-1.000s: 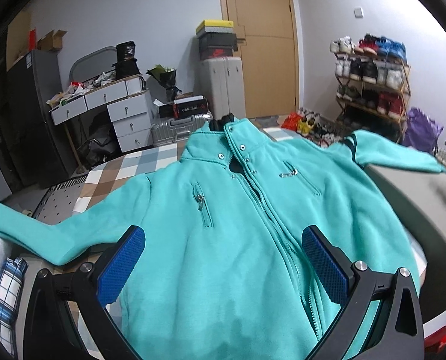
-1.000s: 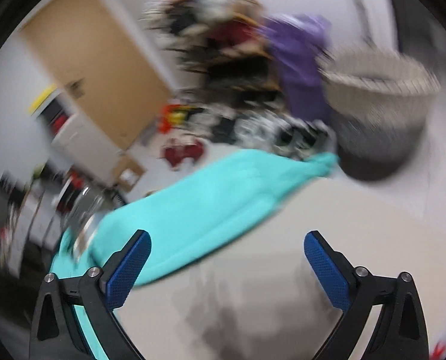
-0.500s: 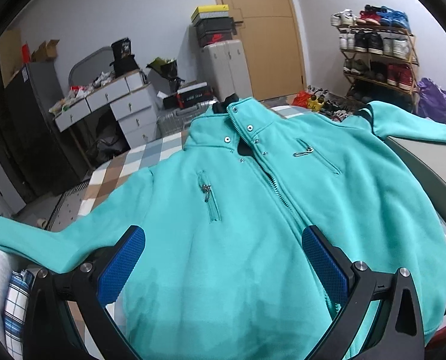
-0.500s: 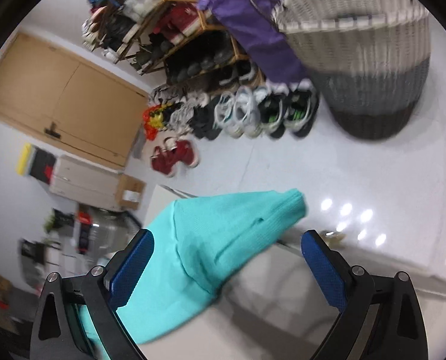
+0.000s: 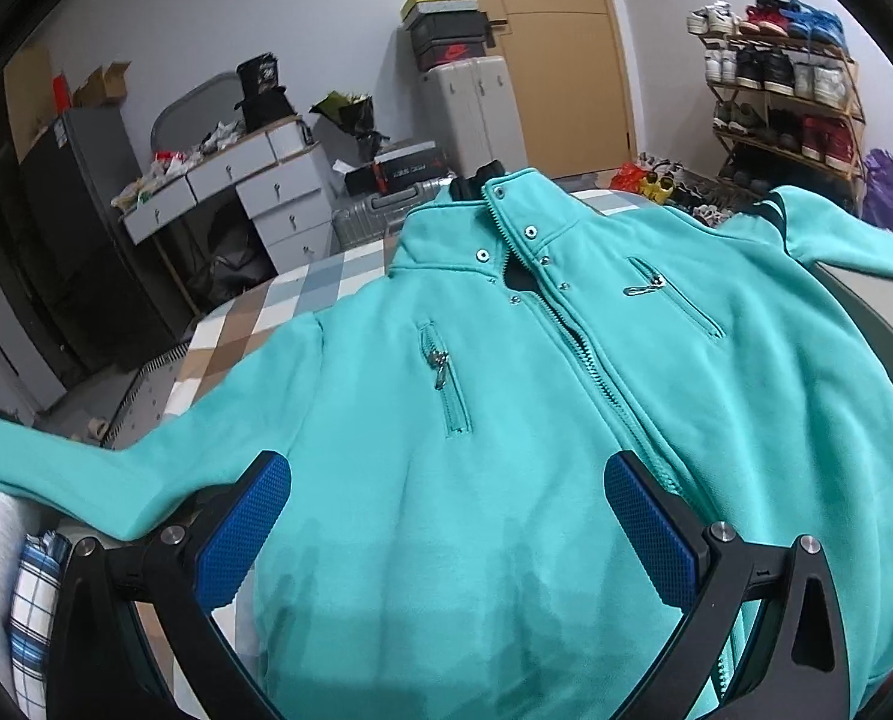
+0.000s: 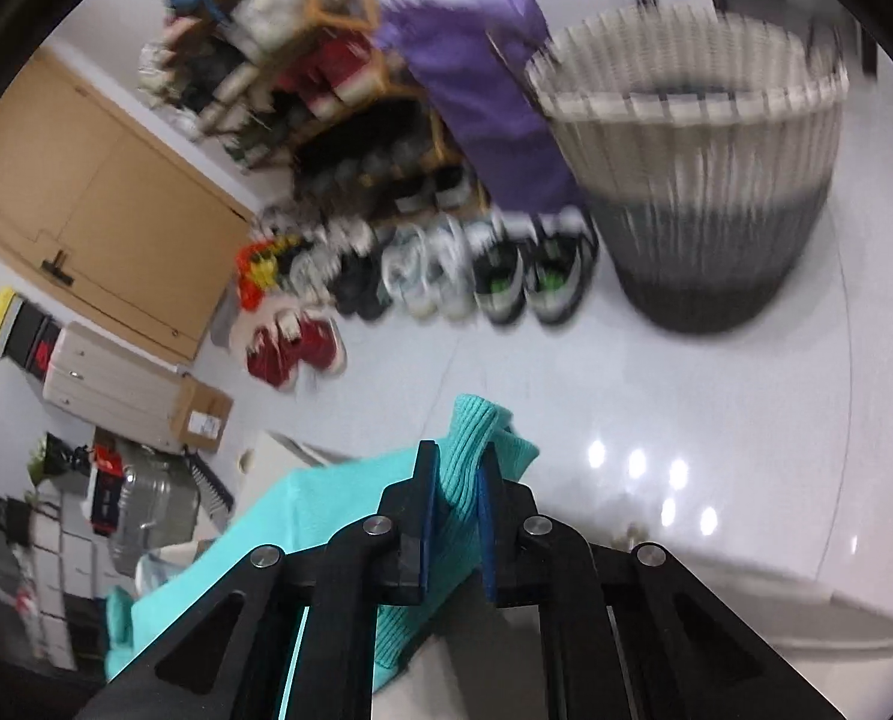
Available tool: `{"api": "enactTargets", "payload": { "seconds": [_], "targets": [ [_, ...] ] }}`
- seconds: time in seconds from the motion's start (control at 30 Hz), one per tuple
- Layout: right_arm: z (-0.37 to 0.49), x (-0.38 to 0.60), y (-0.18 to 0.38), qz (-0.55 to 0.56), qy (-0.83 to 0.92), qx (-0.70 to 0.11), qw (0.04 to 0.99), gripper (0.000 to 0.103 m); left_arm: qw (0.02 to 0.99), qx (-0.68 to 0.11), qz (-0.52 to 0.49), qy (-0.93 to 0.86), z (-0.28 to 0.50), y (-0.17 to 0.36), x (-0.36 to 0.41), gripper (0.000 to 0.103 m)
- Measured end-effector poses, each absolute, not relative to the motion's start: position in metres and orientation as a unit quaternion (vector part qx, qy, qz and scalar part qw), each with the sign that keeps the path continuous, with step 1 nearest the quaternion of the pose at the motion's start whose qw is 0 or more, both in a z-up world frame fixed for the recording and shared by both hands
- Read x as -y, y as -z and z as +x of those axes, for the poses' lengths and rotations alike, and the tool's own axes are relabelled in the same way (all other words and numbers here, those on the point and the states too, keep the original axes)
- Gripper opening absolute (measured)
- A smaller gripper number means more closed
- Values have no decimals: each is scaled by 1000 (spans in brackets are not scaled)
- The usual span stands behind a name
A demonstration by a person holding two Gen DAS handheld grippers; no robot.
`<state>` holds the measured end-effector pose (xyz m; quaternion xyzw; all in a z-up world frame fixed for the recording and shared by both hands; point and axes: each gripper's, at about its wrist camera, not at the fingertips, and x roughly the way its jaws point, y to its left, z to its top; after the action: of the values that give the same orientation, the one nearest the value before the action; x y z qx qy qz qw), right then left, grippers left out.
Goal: Fold large clothes
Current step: 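Grasp the cuff of the hoodie sleeve with the right gripper, then lift the sleeve with the right gripper and fold it across the hoodie body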
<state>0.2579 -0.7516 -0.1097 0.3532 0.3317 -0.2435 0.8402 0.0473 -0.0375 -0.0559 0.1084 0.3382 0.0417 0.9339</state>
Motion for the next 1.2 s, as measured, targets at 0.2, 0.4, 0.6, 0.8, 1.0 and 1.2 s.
{"api": "enactTargets", "payload": {
  "seconds": [0.2,0.4,0.6,0.8,1.0,1.2],
  "targets": [
    [266,721,48,244,262,-292,887,10,936,-329,119,-37,46,53,40,102],
    [259,697,-1,208,301,-240,899,9,940,-323,102,-40,48,47,32,102],
    [262,640,-64,148,284,-177,931,9,945,-313,88,-44,46,41,23,102],
    [262,537,-129,103,176,-130,970,9,951,-295,71,-53,40,31,1,102],
    [267,388,-168,77,28,-121,989,9,955,-282,37,-80,29,21,-41,102],
    [269,193,-138,53,-171,-178,968,9,957,-262,-6,-122,9,13,-92,102]
  ]
}}
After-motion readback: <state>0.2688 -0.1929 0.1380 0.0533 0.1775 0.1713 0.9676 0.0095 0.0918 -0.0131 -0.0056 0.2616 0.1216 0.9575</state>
